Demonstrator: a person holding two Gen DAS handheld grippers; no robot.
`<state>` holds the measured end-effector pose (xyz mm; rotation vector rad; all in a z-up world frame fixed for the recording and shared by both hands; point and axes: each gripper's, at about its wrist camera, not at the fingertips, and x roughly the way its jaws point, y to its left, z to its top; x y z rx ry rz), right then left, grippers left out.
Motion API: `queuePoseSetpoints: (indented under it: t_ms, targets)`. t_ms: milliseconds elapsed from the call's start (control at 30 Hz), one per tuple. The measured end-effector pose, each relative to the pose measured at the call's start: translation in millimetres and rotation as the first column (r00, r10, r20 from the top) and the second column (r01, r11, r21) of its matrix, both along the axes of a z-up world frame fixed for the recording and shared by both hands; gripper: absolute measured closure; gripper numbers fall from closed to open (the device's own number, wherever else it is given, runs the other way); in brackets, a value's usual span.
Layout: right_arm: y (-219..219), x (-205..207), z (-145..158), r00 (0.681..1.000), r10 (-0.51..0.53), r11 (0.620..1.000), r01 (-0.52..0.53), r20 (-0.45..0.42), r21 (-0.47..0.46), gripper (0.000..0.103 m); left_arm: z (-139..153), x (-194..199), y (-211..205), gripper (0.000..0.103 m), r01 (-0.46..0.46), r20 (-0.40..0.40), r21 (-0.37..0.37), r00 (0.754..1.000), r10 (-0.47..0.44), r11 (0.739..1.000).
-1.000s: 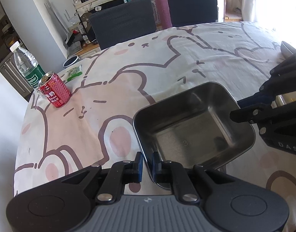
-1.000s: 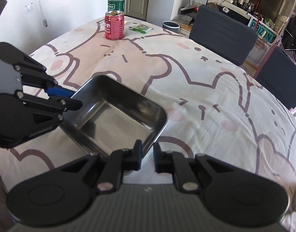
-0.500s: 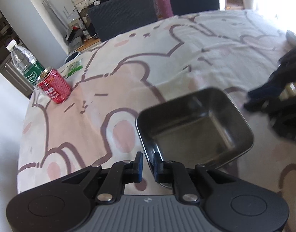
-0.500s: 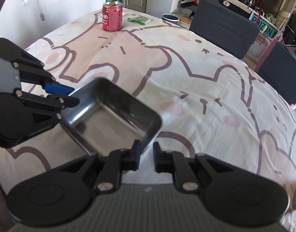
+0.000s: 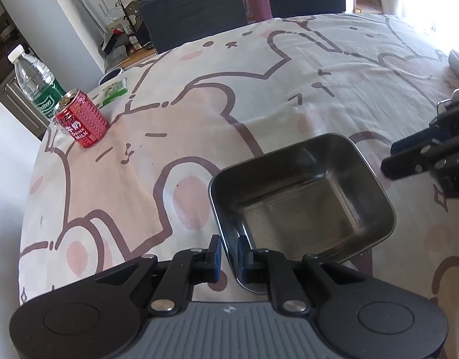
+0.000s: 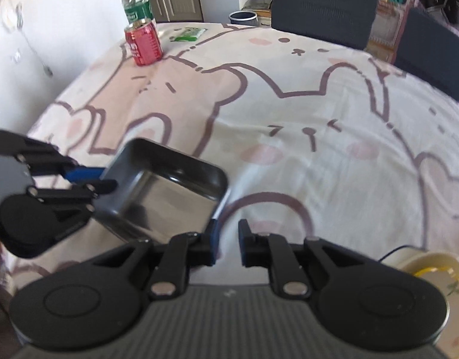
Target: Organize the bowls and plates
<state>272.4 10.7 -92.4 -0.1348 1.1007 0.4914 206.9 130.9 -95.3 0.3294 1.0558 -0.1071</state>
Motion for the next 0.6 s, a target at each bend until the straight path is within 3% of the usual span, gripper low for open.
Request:
queuePoseSetpoints:
  t_ms: [133, 433, 600]
  targets:
    - [4.0, -2.4, 1.0, 1.0, 0.0, 1.0, 0.0, 0.006, 0.005, 0.066, 4.5, -1.6, 2.9, 0.088, -0.007, 0.006, -0.024, 1.0, 0.007, 1.0]
    - [7.1, -1.6, -0.4, 1.0, 0.01, 1.0, -0.01, 0.009, 0.018, 0.05, 17.1, -4.9, 5.3, 0.088, -0.011, 0.023, -0.084, 1.0, 0.013, 0.996]
    - [5.9, -3.2, 1.0, 1.0, 0.003, 1.0, -0.003, 0.02, 0.026, 0.036, 19.9, -8.6, 3.5, 0.077, -0.01, 0.021, -0.093, 1.0, 0.012, 0.996]
